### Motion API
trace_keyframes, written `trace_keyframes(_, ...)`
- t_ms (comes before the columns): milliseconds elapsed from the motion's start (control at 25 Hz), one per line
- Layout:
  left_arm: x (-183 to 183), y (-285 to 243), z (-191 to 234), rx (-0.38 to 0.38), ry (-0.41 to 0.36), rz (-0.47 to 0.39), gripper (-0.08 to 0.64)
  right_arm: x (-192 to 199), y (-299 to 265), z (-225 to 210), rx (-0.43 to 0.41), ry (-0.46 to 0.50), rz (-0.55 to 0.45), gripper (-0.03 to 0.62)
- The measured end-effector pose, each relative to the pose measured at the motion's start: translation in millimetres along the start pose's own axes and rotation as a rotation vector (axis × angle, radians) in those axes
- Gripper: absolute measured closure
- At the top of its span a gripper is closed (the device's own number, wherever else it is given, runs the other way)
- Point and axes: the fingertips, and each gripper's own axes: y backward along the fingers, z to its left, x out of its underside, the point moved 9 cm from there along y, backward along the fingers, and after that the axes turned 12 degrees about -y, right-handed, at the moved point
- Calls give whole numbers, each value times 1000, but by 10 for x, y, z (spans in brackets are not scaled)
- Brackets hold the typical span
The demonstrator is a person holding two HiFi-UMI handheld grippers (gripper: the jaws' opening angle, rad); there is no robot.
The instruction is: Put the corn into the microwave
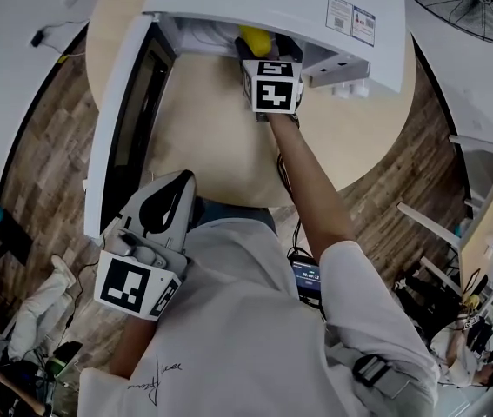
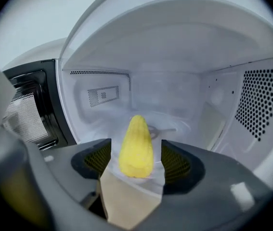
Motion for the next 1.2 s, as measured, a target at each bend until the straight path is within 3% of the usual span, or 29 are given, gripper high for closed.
trace_keyframes(1200,-62,223,-125,49,-74,-60,572,95,750,-44,14,-107,6,383)
